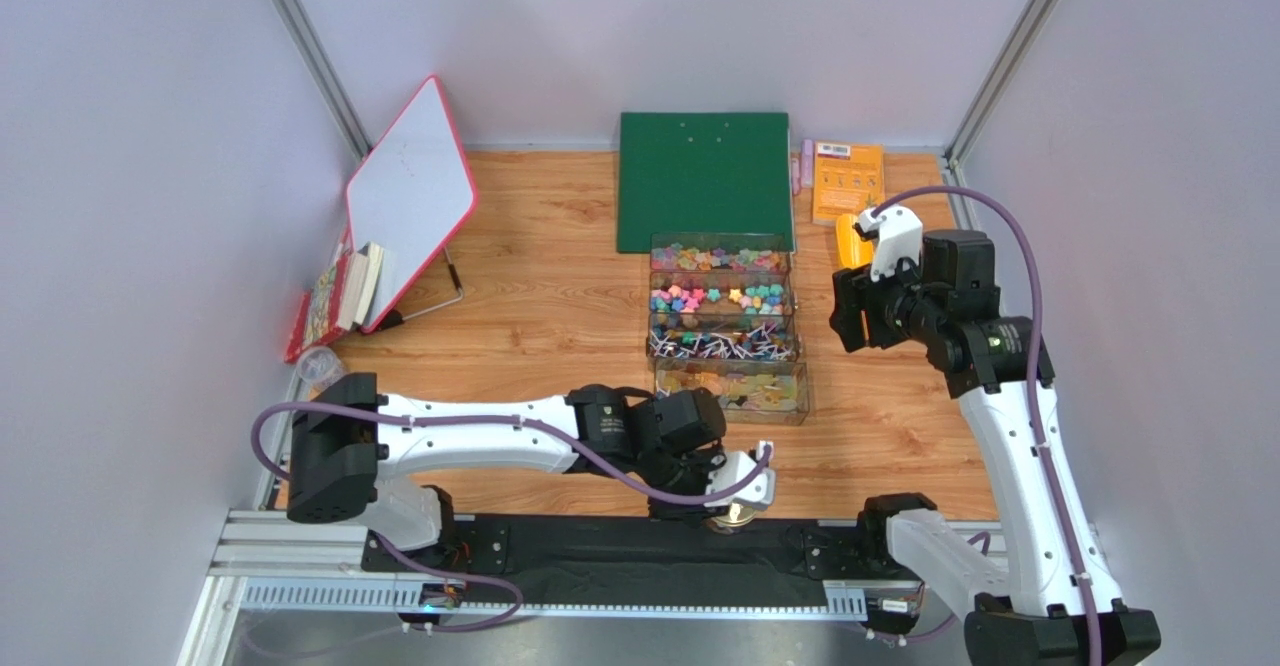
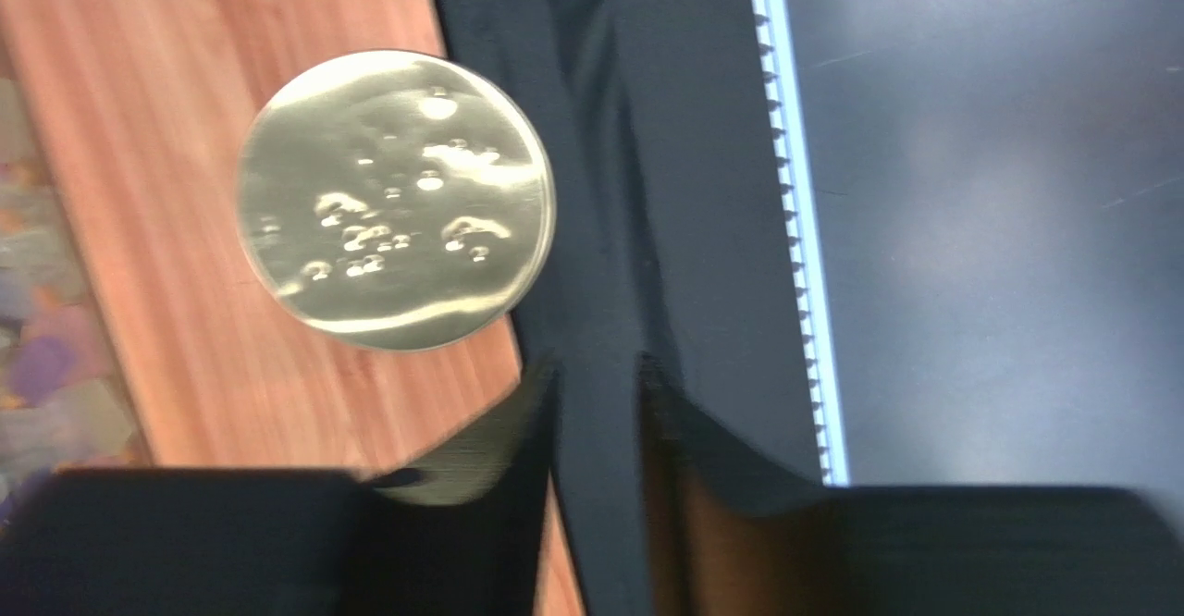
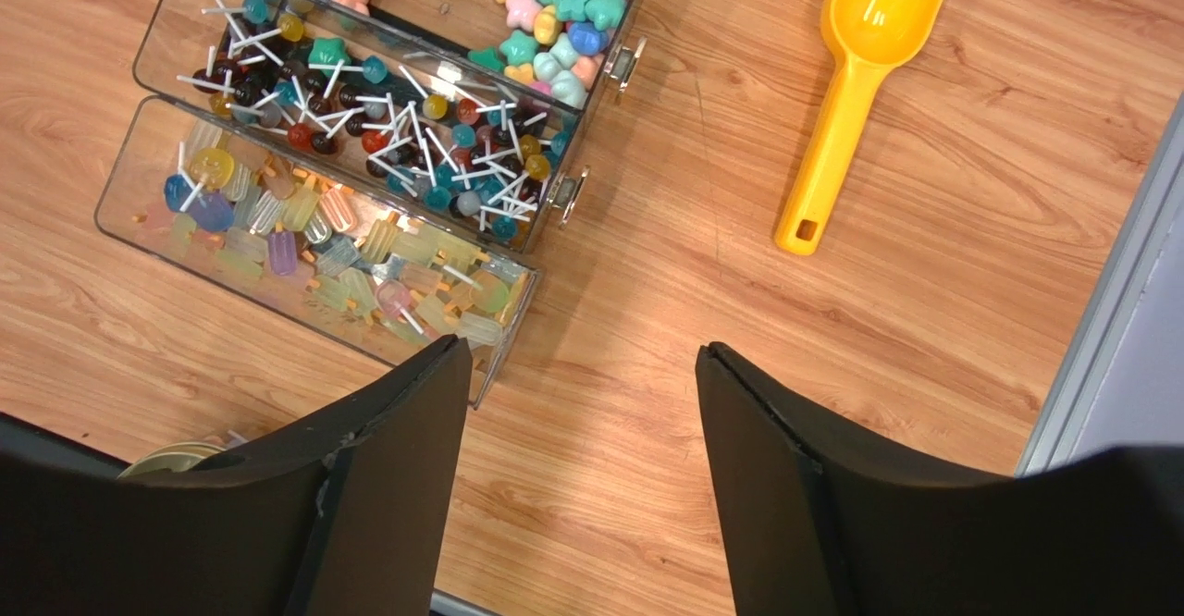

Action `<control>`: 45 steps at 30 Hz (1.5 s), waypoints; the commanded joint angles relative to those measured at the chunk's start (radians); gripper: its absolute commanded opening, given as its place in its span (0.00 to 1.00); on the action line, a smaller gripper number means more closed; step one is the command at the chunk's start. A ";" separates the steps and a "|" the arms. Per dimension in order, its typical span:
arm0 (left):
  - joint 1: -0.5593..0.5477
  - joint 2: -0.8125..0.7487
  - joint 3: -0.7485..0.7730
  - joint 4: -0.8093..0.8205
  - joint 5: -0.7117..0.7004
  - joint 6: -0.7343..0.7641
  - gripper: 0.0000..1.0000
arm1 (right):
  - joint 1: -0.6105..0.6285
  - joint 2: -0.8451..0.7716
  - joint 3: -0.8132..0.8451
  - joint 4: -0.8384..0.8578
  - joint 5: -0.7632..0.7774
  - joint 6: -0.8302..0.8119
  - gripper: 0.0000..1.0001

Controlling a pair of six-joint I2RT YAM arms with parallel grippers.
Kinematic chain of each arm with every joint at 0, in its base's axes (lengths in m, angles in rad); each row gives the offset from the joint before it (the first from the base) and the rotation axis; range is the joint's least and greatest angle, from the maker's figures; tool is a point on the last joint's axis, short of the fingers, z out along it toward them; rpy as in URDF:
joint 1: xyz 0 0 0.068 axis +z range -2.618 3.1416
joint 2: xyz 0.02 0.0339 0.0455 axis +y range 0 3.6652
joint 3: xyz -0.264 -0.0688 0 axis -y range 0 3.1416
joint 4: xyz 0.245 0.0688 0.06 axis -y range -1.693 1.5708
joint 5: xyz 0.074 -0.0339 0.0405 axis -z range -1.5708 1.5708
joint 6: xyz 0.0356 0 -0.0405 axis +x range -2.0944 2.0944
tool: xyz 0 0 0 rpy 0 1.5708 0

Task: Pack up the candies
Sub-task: Move the packing bottle to the center of the board.

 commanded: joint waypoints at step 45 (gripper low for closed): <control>0.044 0.037 -0.143 0.353 -0.130 -0.111 0.72 | -0.165 -0.126 -0.054 0.000 -0.212 0.035 0.90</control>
